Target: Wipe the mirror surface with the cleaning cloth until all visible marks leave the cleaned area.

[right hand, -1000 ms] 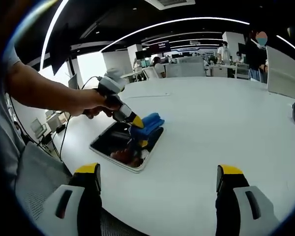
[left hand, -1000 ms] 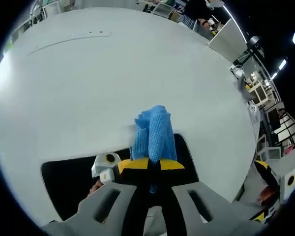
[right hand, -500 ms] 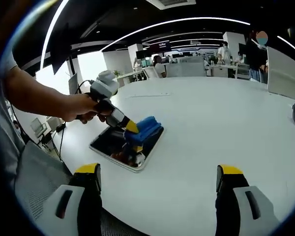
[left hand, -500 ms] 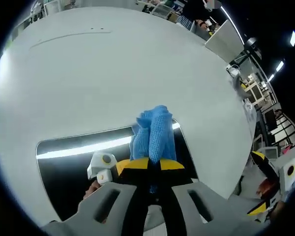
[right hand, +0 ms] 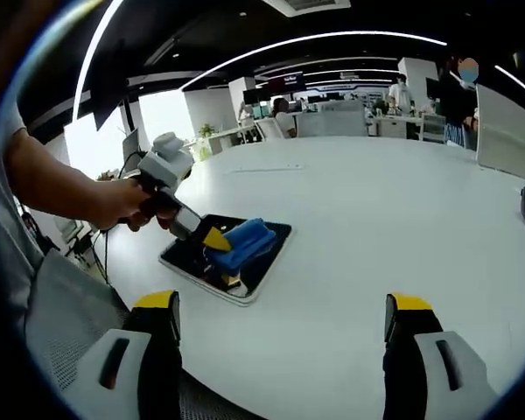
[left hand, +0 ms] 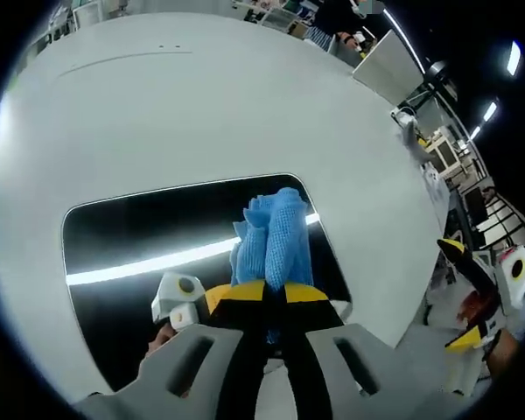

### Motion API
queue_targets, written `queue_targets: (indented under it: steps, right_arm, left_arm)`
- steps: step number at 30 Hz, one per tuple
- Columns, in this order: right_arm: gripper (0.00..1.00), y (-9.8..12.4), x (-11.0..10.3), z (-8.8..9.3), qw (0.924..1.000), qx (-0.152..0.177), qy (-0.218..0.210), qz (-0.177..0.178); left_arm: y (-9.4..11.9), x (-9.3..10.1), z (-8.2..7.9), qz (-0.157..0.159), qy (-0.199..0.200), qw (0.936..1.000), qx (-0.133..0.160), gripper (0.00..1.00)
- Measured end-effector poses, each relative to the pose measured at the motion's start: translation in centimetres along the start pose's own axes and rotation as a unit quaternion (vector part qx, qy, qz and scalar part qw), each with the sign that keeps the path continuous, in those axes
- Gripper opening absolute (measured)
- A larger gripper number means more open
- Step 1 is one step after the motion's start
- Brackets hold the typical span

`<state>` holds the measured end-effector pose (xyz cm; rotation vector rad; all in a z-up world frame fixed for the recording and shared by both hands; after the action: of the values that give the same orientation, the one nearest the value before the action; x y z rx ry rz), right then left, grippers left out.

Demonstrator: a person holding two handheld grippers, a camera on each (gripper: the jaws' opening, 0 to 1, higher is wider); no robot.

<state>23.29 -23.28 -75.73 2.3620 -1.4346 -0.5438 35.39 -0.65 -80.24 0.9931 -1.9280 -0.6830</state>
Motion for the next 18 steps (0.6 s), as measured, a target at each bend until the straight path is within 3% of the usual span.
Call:
queue_targets:
  steps: [18]
  right_arm:
    - [0.96,0.1,-0.2,-0.1,1.0,0.002,0.005,-0.001]
  left_arm:
    - [1.0,0.6,2.2,0.006,0.011,0.9999,-0.003,0.02]
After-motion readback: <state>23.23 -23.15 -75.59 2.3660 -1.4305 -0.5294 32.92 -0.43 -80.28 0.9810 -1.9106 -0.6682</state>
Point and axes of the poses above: the point that each gripper's makers call its tool centre point, and the gripper's own axes: y roughly backward along the fingers, x roughly to its right, z roughly out of its underside, the point moved 8 cm from there along y, roughly backward along the fingers, and after that the axes turned 4 degrees about x, right-handed, at the moved point
